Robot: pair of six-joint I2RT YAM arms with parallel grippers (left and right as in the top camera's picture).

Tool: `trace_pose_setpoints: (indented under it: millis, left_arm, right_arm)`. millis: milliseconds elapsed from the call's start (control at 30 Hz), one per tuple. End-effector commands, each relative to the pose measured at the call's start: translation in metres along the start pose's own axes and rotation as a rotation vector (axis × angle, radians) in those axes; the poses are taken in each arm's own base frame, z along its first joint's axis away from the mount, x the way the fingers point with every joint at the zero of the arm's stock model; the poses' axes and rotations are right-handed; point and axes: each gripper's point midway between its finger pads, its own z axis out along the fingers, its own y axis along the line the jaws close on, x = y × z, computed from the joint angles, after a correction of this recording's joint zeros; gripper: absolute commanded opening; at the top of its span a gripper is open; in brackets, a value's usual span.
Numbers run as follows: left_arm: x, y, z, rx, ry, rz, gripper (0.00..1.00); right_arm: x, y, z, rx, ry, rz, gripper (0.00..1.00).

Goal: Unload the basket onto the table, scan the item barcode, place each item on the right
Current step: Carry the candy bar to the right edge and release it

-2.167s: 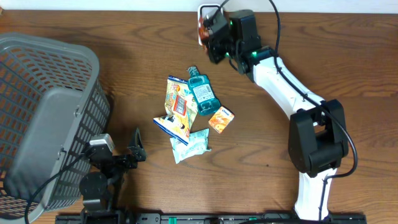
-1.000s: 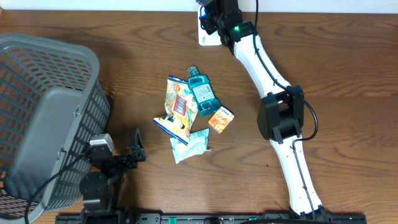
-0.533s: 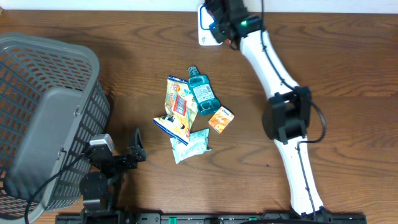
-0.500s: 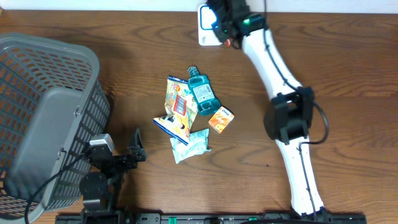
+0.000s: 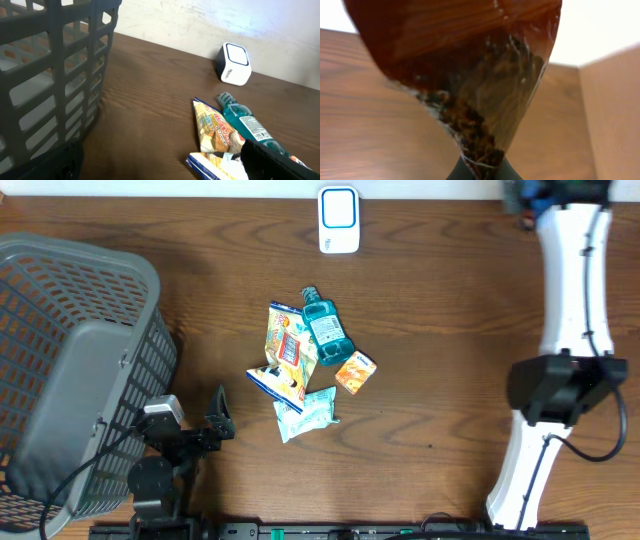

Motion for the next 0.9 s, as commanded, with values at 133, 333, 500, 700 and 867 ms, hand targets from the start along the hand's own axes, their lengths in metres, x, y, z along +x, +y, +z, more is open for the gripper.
trace_pose_setpoints:
  millis: [133, 333, 500, 700, 867]
  left_arm:
    - [0.014, 0.002, 0.002, 0.003, 0.043, -0.003, 1.00]
    - [0.014, 0.002, 0.002, 0.003, 0.043, -0.003, 1.00]
    - [0.013, 0.002, 0.002, 0.002, 0.043, -0.003, 1.00]
    - [0.013, 0.002, 0.002, 0.002, 0.043, -0.003, 1.00]
    - [0.014, 0.002, 0.002, 0.003, 0.043, -0.003, 1.00]
  right_arm:
    - [0.079, -0.096, 0.054, 0.108, 0.186, 0.006, 0.01]
    - [0.162, -0.160, 0.090, 0.174, 0.335, 0.026, 0.01]
    - [0.235, -0.212, 0.106, 0.273, 0.441, 0.118, 0.01]
    - [0.295, -0.267, 0.094, 0.434, 0.508, 0.324, 0.02]
    - [0.317, -0.286, 0.085, 0.488, 0.512, 0.467, 0.03]
